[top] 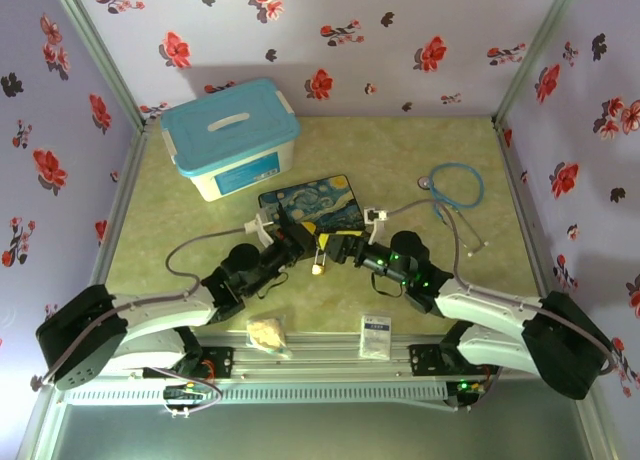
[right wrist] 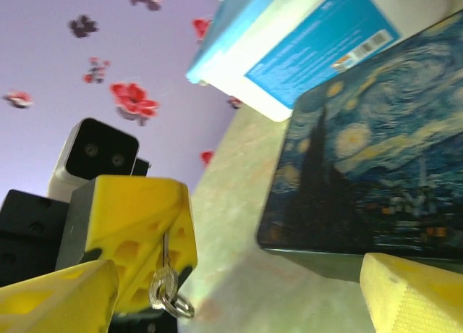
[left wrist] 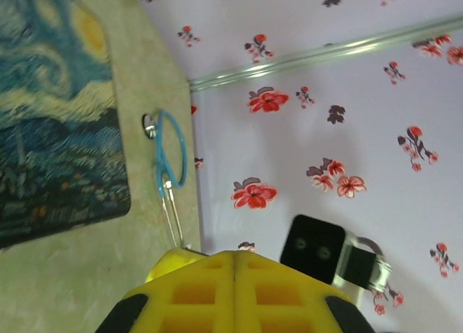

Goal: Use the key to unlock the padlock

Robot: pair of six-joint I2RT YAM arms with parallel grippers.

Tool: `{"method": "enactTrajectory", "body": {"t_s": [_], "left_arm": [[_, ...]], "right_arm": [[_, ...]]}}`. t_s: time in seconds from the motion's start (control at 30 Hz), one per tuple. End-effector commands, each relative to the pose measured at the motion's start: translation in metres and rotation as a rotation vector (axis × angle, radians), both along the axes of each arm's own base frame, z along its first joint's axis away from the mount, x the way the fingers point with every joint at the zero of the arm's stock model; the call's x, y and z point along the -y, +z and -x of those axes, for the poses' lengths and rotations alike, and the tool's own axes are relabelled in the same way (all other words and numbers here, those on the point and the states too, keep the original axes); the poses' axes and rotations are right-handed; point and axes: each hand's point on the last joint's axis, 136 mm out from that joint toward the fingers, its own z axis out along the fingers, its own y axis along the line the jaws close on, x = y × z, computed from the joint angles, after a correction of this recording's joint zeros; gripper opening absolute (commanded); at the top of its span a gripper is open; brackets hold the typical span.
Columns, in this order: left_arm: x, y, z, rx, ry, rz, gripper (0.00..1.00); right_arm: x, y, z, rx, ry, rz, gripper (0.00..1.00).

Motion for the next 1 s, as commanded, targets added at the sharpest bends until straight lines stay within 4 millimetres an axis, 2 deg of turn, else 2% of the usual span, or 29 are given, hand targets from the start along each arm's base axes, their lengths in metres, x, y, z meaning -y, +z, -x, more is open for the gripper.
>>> {"method": "enactTrajectory", "body": {"t_s": [0.0,0.3,0.4,0.7,0.83,0.97], "left_arm": [[0.002,0.018,0.002,0.138,-0.043,-0.12,0.0],[0.0,0.045,0.006,0.22,-0.062,-0.116,0.0],[0.0,0.048,0.007,0.221,-0.064,-0.098,0.0],[-0.001,0.048,0.006,0.213,-0.059,-0.043,0.0],[-0.002,0.045,0.005,0.202,-0.05,-0.054,0.0],[-0.004,0.043,0.004,0.197,-0.042,-0.05,0.0]], "right_arm": [[-0.009,0.036,0.024,0.046,0.182,-0.162,0.84],[-0.025,0.05,0.031,0.072,0.294,-0.195,0.66],[-0.025,0.059,0.031,0.09,0.296,-0.248,0.63],[-0.033,0.063,0.026,0.078,0.331,-0.316,0.33],[-0.031,0.061,0.025,0.08,0.315,-0.317,0.26],[-0.028,0.057,0.025,0.08,0.296,-0.298,0.27]]}}
